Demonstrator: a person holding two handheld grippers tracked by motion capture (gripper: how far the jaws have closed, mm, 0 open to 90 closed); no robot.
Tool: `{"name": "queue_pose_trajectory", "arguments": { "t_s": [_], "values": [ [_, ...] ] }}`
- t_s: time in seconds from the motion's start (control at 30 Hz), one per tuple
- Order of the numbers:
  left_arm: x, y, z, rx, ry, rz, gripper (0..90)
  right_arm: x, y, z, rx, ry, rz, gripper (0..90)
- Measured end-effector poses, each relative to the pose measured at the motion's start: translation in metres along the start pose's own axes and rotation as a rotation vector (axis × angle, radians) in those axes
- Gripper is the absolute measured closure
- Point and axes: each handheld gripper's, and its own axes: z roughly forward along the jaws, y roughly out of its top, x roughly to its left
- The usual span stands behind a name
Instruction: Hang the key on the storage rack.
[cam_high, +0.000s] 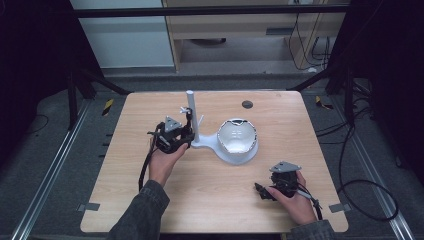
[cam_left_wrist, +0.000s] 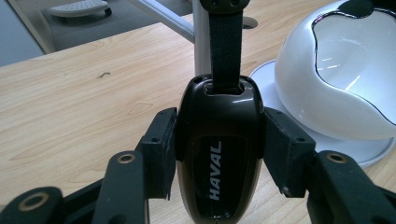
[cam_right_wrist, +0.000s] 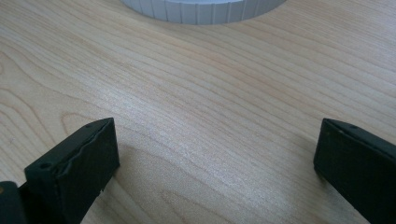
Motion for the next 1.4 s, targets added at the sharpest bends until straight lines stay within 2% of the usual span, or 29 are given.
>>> {"name": "queue_pose_trajectory", "arguments": {
  "t_s": [0.23,0.33,0.47,0.63,0.83,1.1,1.3,1.4],
  "values": [
    [0.001,0.000,0.000,-0.002,0.002,-0.005,48.5,0.000,0.000,0.000,0.000,0.002,0.001,0.4],
    [0.001,-0.001,0.000,-0.010,-0.010,-0.010,47.6,0.000,0.000,0.000,0.000,0.000,0.000,0.4],
    [0.001,-0.002,-0.002,-0.010,-0.010,-0.005,41.1,0.000,0.000,0.000,0.000,0.001,0.000,0.4],
    [0.002,-0.007,-0.008,0.002,-0.028,-0.004,28.1,0.000,0.000,0.000,0.000,0.002,0.000,0.4],
    [0.005,-0.012,-0.019,0.029,-0.070,0.011,15.8,0.000,0.000,0.000,0.000,0.001,0.000,0.5],
    [0.005,-0.014,-0.040,0.060,-0.080,0.032,9.4,0.000,0.000,0.000,0.000,0.001,0.001,0.4],
    [0.004,-0.017,-0.052,0.083,-0.073,0.051,8.3,0.001,0.000,0.000,0.000,0.000,0.001,0.4],
    [0.004,-0.021,-0.059,0.096,-0.067,0.076,7.3,0.001,0.000,0.000,0.000,0.000,0.004,0.4]
  ]
}}
